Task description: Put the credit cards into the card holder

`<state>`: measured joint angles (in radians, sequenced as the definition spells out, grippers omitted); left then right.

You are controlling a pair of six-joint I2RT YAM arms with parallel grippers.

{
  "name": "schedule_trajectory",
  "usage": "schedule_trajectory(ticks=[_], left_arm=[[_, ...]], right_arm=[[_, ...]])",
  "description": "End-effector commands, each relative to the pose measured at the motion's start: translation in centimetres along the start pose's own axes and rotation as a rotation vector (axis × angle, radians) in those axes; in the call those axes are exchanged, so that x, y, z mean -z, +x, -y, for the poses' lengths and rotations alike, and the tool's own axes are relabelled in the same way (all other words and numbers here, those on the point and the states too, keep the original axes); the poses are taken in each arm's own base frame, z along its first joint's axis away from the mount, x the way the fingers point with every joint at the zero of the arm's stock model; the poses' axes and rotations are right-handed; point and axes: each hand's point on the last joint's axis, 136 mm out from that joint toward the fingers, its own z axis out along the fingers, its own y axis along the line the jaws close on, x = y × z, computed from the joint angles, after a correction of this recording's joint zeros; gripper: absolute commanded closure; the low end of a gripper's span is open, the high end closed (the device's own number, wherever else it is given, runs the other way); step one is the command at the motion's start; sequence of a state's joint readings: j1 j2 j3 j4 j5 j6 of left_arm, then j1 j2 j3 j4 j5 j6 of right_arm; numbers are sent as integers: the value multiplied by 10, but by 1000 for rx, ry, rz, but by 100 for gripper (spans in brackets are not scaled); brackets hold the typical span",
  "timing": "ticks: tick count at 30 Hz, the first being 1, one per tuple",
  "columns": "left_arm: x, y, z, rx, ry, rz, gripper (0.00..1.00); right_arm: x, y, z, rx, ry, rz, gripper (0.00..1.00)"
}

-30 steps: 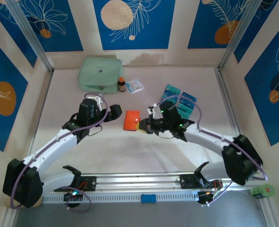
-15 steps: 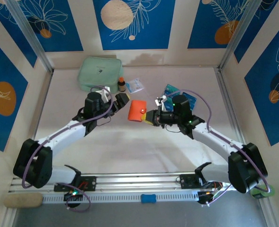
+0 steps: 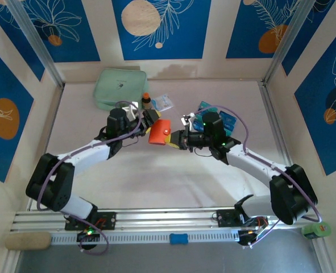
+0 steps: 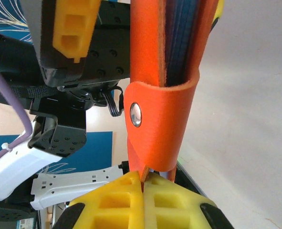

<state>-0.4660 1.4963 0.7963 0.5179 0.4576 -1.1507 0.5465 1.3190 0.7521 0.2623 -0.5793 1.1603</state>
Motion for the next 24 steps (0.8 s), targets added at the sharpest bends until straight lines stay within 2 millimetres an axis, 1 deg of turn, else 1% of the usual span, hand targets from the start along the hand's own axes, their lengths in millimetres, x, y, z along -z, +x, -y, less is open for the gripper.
schedule_trajectory(ticks=[1,5,10,17,20,22,24], left_arm=[[-2,-6,30,-16,118,-12,24],[-3,-3,29,-3,133,-23,33],[0,1,26,11,152,-28,41],[8,7,19,8,142,-19,56],[11,7,19,4,145,-13,63],[12,7,19,3,145,-11,69],[13,7,20,0,147,-7,80]], right_arm=[[-4,-7,-19,42,-42,6,100],[-7,-9,-15,38,-38,14,100],[-10,-12,-10,26,-33,16,100],[-12,-13,-7,19,-33,7,100],[-12,-13,-6,19,-33,5,100],[-12,-12,-6,19,-34,3,100],[-12,-12,-5,17,-33,-1,100]])
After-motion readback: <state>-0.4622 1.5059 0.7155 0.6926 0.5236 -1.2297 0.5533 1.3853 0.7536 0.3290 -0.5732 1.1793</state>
